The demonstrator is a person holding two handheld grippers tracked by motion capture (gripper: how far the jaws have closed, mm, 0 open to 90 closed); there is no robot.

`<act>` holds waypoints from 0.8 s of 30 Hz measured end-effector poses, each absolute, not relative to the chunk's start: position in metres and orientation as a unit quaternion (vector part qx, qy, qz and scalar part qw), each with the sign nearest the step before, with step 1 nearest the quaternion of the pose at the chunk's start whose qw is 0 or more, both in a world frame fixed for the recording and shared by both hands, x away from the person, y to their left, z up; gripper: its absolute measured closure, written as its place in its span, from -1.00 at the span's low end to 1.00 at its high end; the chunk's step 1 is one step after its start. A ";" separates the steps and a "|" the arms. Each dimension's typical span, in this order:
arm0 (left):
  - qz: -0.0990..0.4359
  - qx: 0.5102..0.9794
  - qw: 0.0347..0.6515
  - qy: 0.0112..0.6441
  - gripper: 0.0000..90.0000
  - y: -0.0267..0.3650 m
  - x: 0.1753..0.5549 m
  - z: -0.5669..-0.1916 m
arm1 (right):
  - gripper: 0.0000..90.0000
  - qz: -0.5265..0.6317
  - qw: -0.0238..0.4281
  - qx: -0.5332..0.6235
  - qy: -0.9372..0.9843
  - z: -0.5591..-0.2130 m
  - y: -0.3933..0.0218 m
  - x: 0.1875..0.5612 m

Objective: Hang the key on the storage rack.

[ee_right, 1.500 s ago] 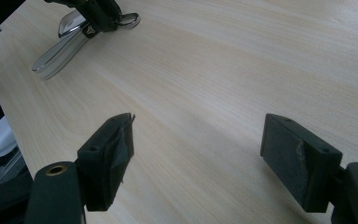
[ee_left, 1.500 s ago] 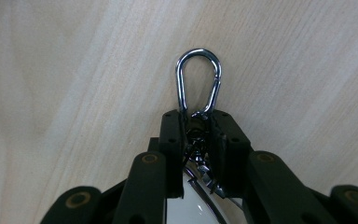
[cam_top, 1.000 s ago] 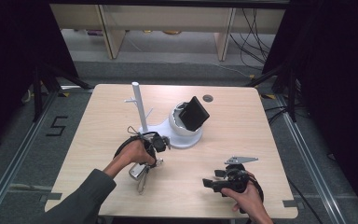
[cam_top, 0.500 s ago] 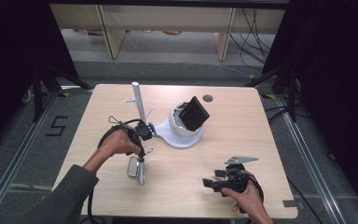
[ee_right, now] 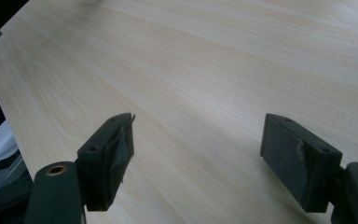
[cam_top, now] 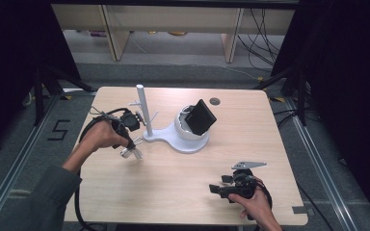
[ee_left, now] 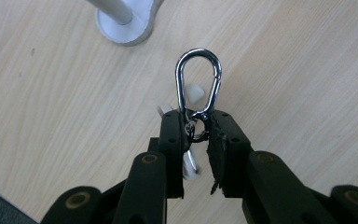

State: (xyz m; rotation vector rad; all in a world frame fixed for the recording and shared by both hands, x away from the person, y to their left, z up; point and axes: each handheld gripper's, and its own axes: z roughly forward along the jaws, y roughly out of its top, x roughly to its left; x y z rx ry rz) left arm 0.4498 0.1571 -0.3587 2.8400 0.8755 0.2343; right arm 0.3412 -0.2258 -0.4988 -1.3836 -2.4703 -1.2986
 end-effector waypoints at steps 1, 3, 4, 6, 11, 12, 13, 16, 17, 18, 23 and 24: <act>0.080 0.949 0.076 0.295 0.67 0.160 0.451 -0.354 | -0.41 -0.417 0.014 -0.444 -0.793 -0.499 -0.226 0.341; 0.084 0.947 0.079 0.301 0.67 0.165 0.451 -0.347 | -0.41 -0.417 0.013 -0.445 -0.793 -0.499 -0.226 0.341; 0.086 0.947 0.077 0.300 0.67 0.167 0.452 -0.343 | -0.41 -0.414 0.011 -0.445 -0.794 -0.498 -0.226 0.341; 0.090 0.943 0.084 0.309 0.67 0.172 0.453 -0.335 | -0.41 -0.411 0.009 -0.447 -0.795 -0.498 -0.226 0.341; 0.100 0.936 0.093 0.324 0.67 0.181 0.457 -0.322 | -0.41 -0.410 0.010 -0.447 -0.795 -0.498 -0.226 0.341; 0.101 0.935 0.092 0.328 0.67 0.181 0.457 -0.319 | -0.41 -0.411 0.010 -0.447 -0.794 -0.498 -0.226 0.341; 0.101 0.935 0.092 0.328 0.67 0.181 0.457 -0.319 | -0.41 -0.411 0.010 -0.447 -0.794 -0.498 -0.226 0.341; 0.104 0.934 0.092 0.328 0.67 0.184 0.459 -0.310 | -0.41 -0.410 0.008 -0.446 -0.795 -0.498 -0.226 0.341; 0.104 0.934 0.092 0.328 0.67 0.184 0.459 -0.310 | -0.41 -0.410 0.008 -0.446 -0.795 -0.498 -0.226 0.341; 0.105 0.933 0.093 0.332 0.67 0.184 0.459 -0.305 | -0.41 -0.414 0.016 -0.451 -0.790 -0.498 -0.225 0.340; 0.110 0.931 0.093 0.336 0.67 0.184 0.461 -0.298 | -0.41 -0.409 0.007 -0.446 -0.796 -0.498 -0.226 0.341; 0.109 0.932 0.089 0.335 0.67 0.184 0.461 -0.296 | -0.41 -0.409 0.007 -0.447 -0.795 -0.498 -0.226 0.341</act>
